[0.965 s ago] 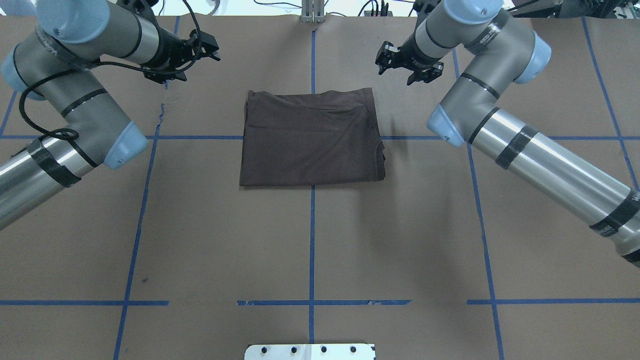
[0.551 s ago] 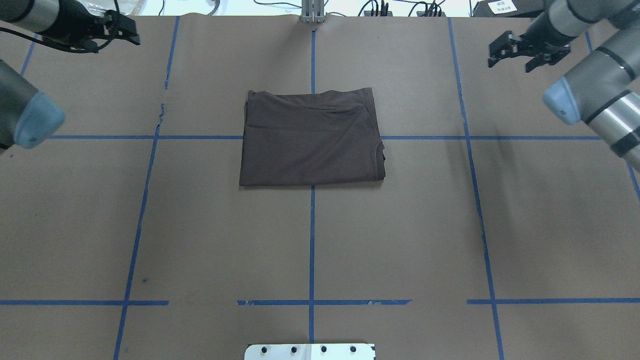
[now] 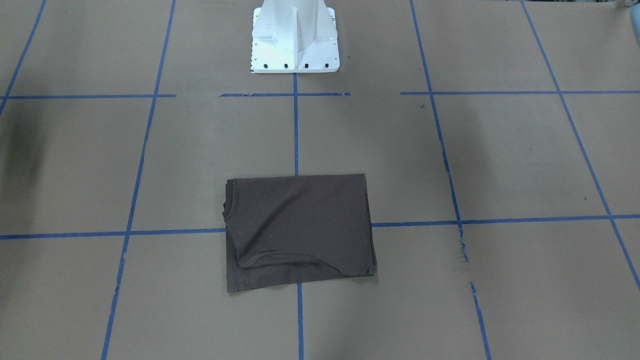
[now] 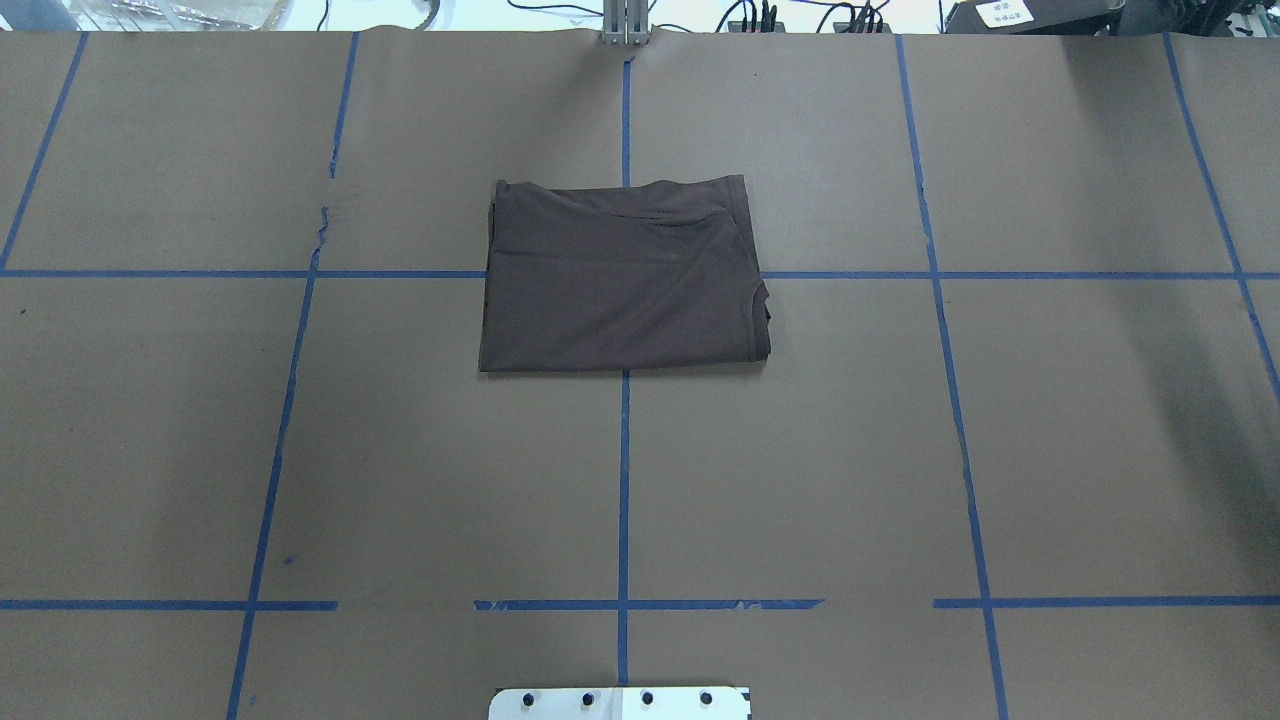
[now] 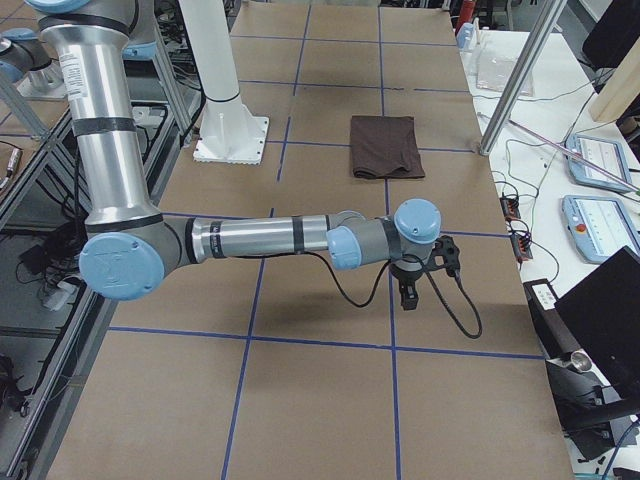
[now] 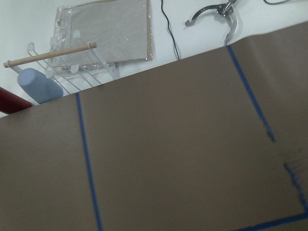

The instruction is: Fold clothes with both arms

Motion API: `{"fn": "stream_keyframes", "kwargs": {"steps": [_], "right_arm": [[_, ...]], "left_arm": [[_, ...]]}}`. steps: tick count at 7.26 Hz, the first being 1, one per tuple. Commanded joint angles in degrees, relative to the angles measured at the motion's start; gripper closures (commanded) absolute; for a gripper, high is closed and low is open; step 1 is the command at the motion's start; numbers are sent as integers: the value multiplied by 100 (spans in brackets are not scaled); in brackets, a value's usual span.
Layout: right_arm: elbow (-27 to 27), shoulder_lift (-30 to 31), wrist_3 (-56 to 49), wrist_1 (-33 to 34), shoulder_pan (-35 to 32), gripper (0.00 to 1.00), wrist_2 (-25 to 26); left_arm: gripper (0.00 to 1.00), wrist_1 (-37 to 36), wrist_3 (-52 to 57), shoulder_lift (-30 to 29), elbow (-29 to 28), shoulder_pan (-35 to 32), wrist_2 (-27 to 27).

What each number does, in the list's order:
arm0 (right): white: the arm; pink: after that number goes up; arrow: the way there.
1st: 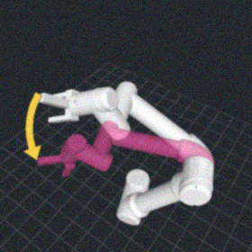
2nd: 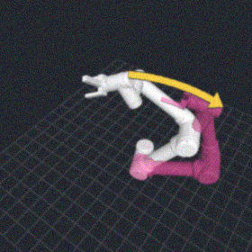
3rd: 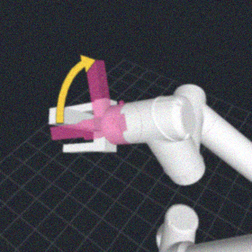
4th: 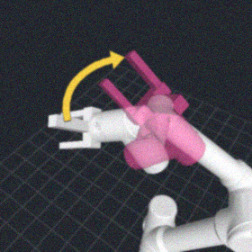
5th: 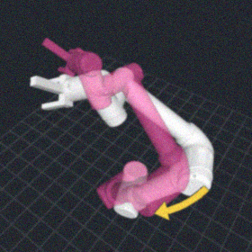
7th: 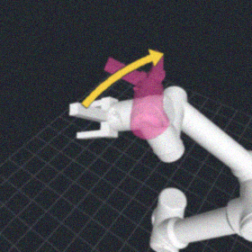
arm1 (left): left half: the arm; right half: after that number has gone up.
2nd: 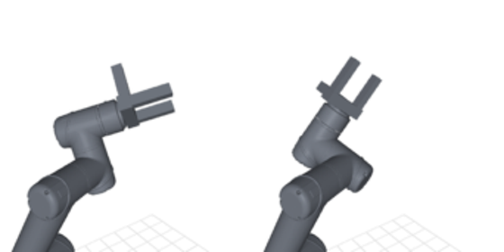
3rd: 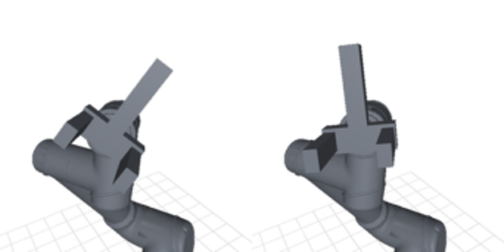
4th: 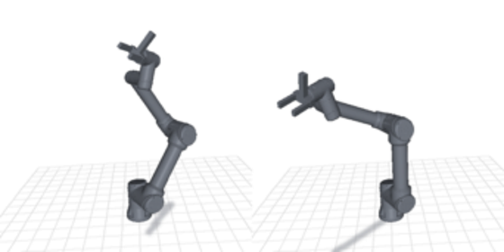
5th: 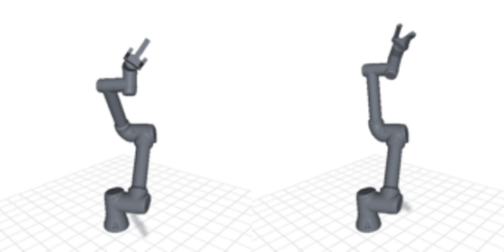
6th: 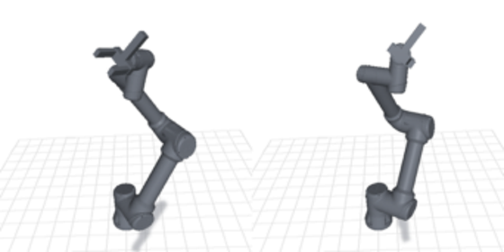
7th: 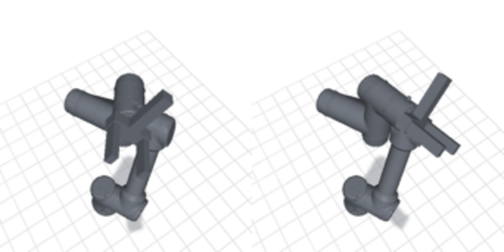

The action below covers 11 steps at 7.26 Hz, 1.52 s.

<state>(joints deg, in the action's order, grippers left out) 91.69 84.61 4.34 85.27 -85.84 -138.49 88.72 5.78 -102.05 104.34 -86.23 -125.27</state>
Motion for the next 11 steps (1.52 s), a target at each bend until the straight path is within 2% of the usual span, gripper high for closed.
{"fn": "stream_keyframes", "kwargs": {"steps": [1, 2, 3, 4, 5, 7, 9, 11], "right_arm": [[1390, 825, -1279, 1957, -605, 0, 163], [1431, 846, -1252, 2072, -653, 0, 225], [1222, 725, -1165, 2038, -644, 0, 443], [1194, 610, -1216, 1951, -644, 0, 480], [1202, 662, -1173, 1950, -653, 0, 490], [1141, 671, -1146, 2029, -653, 0, 402], [861, 680, -1146, 2003, -653, 0, 323], [781, 924, -1146, 1968, -644, 0, 358]], "left_arm": [[0, -92, 268, 658, 366, -219, -217], [0, 39, 178, 643, 264, -184, -217], [0, 67, 169, 904, 54, -175, -157], [0, 458, 195, 1185, -627, -166, -182], [0, 749, 195, 1214, -1095, -175, -217], [0, 622, 160, 1276, -1003, -175, -244], [0, 621, 160, 1276, -1056, -175, -253], [0, 629, 203, 1276, -1012, -184, -244]]}}
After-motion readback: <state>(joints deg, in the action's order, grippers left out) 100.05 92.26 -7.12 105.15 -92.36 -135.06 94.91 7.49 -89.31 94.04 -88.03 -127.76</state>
